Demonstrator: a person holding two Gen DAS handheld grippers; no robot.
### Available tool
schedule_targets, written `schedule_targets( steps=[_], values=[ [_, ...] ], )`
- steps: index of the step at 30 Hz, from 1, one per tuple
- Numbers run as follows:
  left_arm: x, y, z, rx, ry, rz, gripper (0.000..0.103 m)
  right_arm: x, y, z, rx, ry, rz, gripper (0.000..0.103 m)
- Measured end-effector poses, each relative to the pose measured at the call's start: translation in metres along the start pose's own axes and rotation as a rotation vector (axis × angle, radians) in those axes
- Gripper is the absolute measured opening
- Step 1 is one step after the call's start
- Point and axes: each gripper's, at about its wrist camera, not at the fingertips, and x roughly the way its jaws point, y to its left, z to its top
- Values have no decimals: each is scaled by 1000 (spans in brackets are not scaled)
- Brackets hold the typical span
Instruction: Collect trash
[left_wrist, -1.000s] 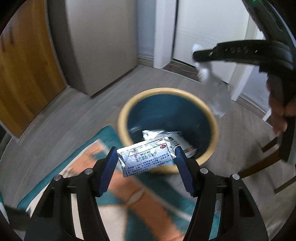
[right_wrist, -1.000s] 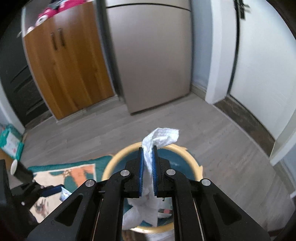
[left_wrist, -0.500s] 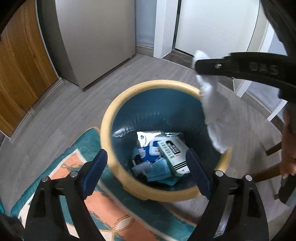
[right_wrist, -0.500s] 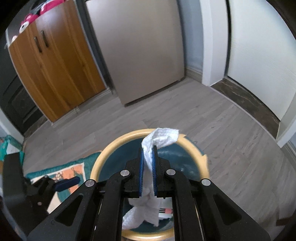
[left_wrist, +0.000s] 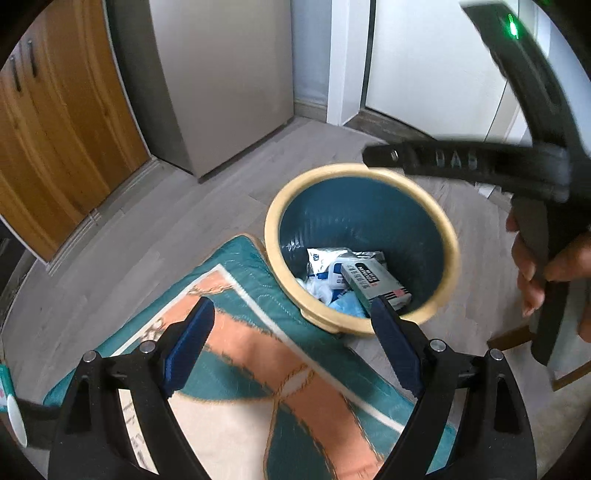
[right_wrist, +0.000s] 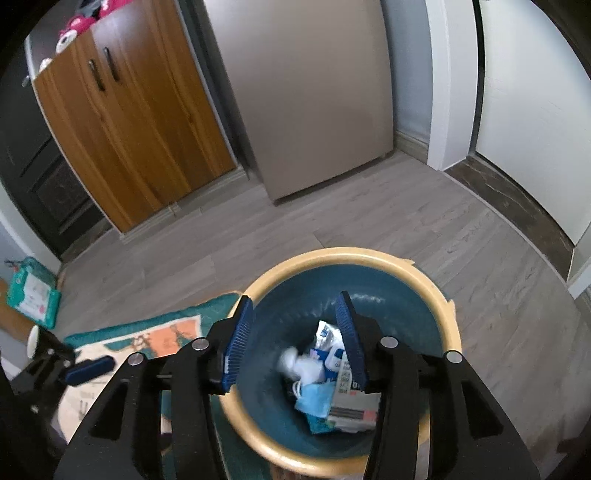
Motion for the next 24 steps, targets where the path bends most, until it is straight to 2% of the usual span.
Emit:
schedule_targets(
  steps=[3, 7, 9, 12, 13, 20, 24],
  values=[
    [-32, -1, -6, 0, -33, -17, 85, -23, 4, -8, -26, 6, -24, 49],
    [-77, -7, -21, -11, -77, -40, 87, -60, 5, -24, 9, 2, -7, 49],
    [-100, -11, -30, -27, -104, -47, 95, -82, 7, -34, 19, -15, -2, 55],
    [-127, -14, -47, -58, -136, -55, 97, -106, 14, -47, 3, -42, -23, 60],
    [-131, -14, -51, -62, -141, -49, 97, -114, 15, -53, -5, -47, -36, 62],
    [-145, -16, -68, -53, -196, 2, 97, -155, 22, -87, -23, -94, -87, 93],
    [-145, -17, -69, -64, -227, 4, 97, -161, 31, -97, -73, -104, -113, 96]
  ],
)
